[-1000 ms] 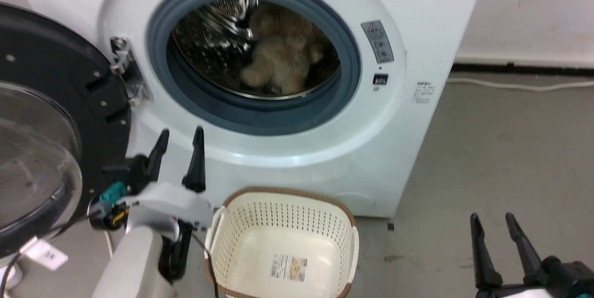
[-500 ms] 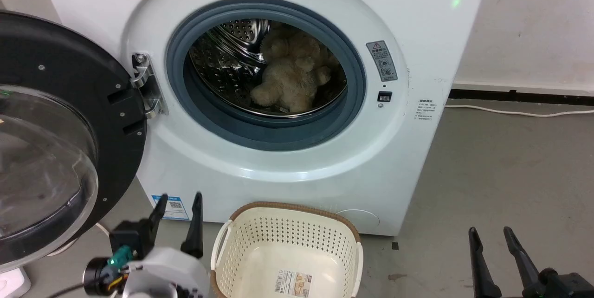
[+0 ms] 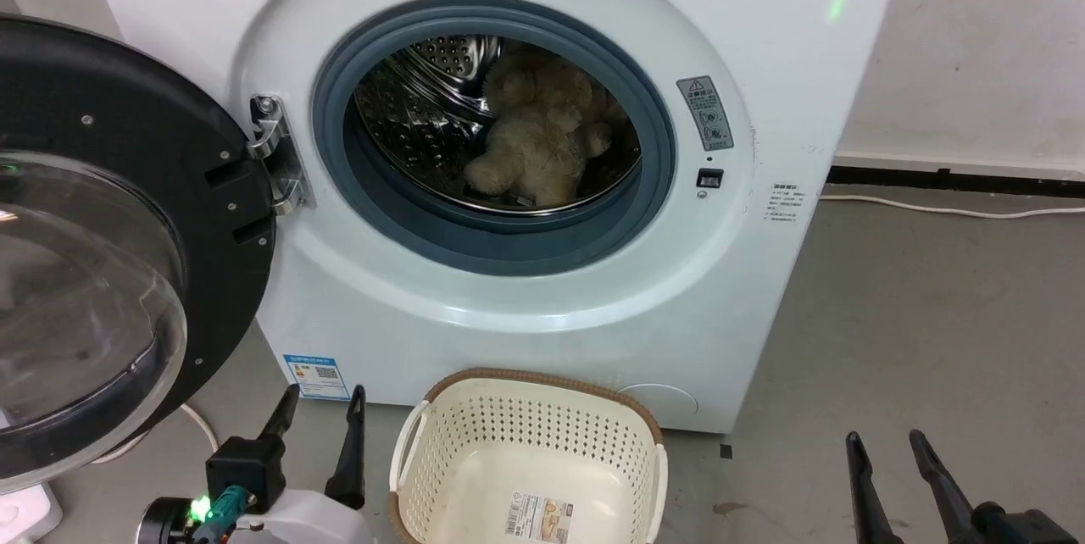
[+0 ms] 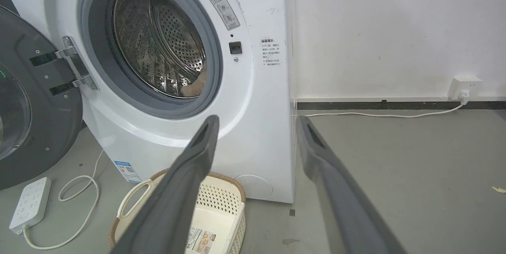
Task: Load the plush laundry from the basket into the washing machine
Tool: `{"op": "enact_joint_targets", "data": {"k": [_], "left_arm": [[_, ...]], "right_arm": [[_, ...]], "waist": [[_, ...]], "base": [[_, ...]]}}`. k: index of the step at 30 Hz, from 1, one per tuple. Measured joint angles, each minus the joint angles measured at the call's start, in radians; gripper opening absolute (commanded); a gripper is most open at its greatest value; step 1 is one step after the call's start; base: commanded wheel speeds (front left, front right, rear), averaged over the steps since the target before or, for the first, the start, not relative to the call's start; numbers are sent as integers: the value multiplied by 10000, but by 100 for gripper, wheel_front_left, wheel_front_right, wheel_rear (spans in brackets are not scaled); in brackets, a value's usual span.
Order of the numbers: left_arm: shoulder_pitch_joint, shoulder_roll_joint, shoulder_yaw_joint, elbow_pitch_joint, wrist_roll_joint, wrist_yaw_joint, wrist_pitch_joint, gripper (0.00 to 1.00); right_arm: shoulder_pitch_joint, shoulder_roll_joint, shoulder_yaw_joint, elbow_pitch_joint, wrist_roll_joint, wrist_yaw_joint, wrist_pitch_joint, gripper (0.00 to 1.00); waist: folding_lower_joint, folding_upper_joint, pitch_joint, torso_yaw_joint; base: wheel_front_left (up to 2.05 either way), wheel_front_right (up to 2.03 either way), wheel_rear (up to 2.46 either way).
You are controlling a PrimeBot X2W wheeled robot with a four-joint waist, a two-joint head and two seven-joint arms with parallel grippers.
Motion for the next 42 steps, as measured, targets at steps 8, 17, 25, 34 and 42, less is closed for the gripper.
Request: {"op": "enact_joint_targets", "data": {"k": [8,17,25,34,42], "left_arm": [[2,-8,6,-146,-79,38,-90,100],[-1,-12,-10,-142,-102,79,-56,0],[-1,-107,115,-213,48,29,54,0],[-1,-326,295,-368,318,-98,211,0],[-1,-426,476,-485,516,-136,341,0]], "right_arm": [[-1,0,33,12,2,0,2,100],[-4,0,40,17,2,0,6,0],[-27,0,48,2,-63,0,176,0],[-58,0,65,-52,-176,0,370,0],[-240,0,84,-121,-337,0,541,0]], "waist": [[0,0,-5,-4],[0,0,5,-13],[0,0,42,-38],[0,0,92,-73],[1,0,129,-98]], "base": [[0,0,0],[0,0,0],[0,0,0],[0,0,0],[0,0,0]]}}
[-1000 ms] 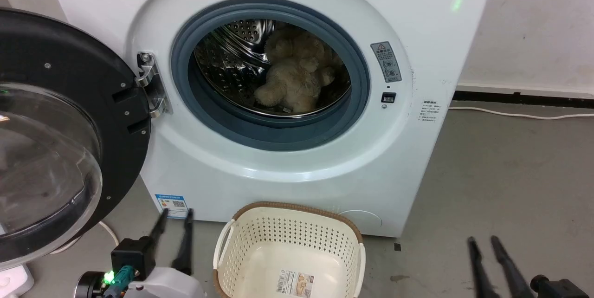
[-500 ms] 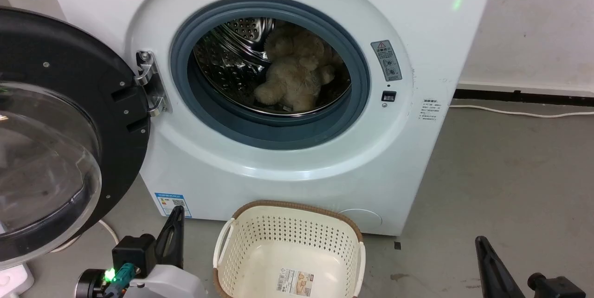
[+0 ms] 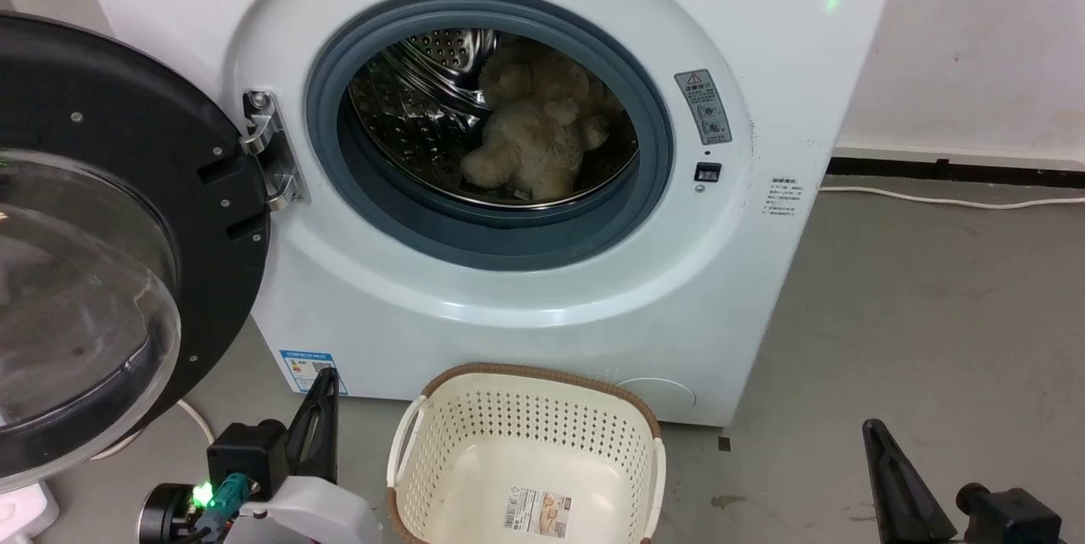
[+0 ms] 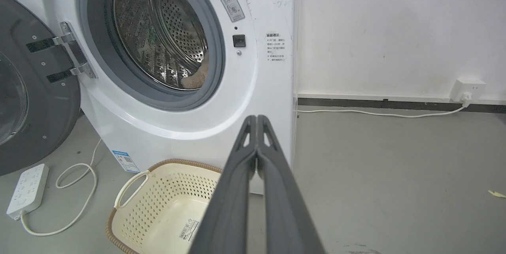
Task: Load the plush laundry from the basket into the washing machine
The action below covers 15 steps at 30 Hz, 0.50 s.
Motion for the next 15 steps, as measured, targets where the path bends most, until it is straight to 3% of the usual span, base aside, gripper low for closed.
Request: {"op": "enact_joint_targets", "data": {"k": [15], "left_arm": [[1,-295,311,-245,485,-173,259,0]], "right_arm": [[-153,0,33,-100,-190,0,349,0]], "waist": [[1,0,77,-54]], "base": [[0,0,0]]}}
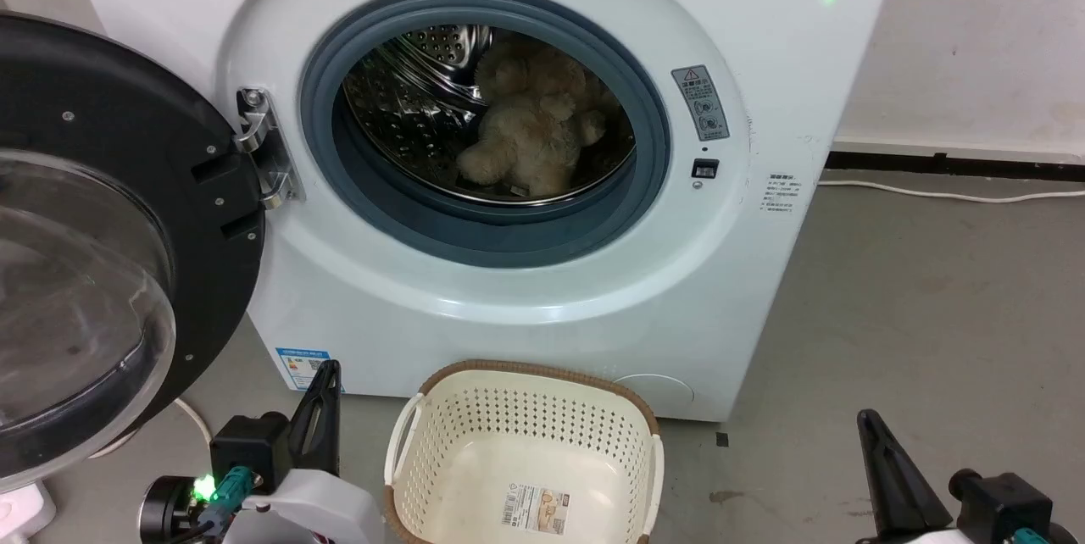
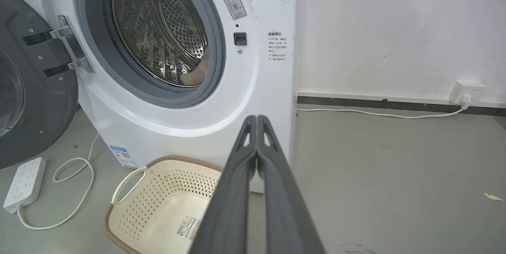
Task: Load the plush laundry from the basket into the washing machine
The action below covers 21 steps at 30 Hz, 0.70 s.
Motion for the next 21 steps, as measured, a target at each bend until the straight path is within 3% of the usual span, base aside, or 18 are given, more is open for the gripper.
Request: {"op": "enact_joint_targets", "data": {"k": [21], "left_arm": [[12,-355,391,-318,545,-161,305,0]], "right_arm": [[-272,0,48,-132,-305,0,439,0]], "waist": [[-1,0,96,-67]], "base": [[0,0,0]]}}
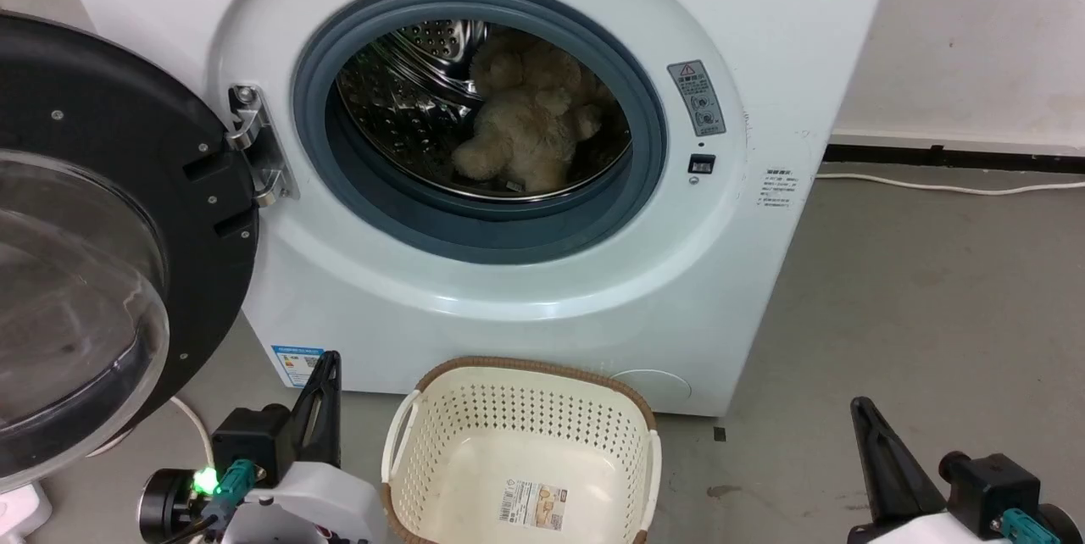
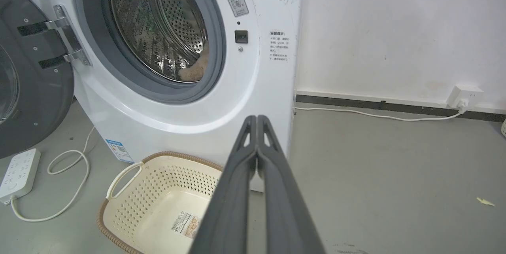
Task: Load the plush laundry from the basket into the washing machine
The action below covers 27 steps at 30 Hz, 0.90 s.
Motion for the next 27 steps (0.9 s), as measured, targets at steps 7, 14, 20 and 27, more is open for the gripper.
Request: {"op": "enact_joint_targets", "data": {"k": [7,14,20,27], "left_arm": [[87,-199,159,-140,249,-157,173,0],[92,-290,316,-251,462,-198,272,0],[151,-437,405,-328,610,-255,370,0],[153,-531,554,-445,786,-334,485,0]], "right_arm": [[-154,0,25,-71,-136,0,188,0],[-204,0,36,-125,-211,0,347,0],[-235,0,50,-167,-299,0,451,0],[-410,0,65,-224,-405,0,612,0]], "waist": [[-1,0,45,-31],[-1,0,77,-54],[-1,0,104,-73],[-1,0,136,-95]], "base": [[0,0,0],[0,0,0],[0,0,0],[0,0,0]]}}
